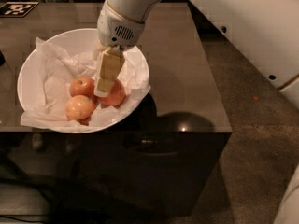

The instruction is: Pick apple from white bowl

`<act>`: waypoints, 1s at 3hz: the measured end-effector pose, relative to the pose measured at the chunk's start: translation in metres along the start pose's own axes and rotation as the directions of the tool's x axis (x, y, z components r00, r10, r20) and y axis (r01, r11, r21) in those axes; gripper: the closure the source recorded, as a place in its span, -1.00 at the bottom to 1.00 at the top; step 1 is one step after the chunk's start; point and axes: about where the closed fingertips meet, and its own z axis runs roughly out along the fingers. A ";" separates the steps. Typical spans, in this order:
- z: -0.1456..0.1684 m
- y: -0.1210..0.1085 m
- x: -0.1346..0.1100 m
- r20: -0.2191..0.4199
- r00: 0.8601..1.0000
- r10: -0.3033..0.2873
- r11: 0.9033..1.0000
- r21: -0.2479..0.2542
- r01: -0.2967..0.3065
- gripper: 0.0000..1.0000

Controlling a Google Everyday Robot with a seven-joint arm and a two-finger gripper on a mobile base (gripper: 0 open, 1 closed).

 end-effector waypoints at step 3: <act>-0.004 -0.013 0.003 -0.001 1.000 0.011 1.000 0.022 -0.011 -0.64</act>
Offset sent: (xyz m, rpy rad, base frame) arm 0.0179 -0.0081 0.0026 -0.0060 -0.0087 -0.0279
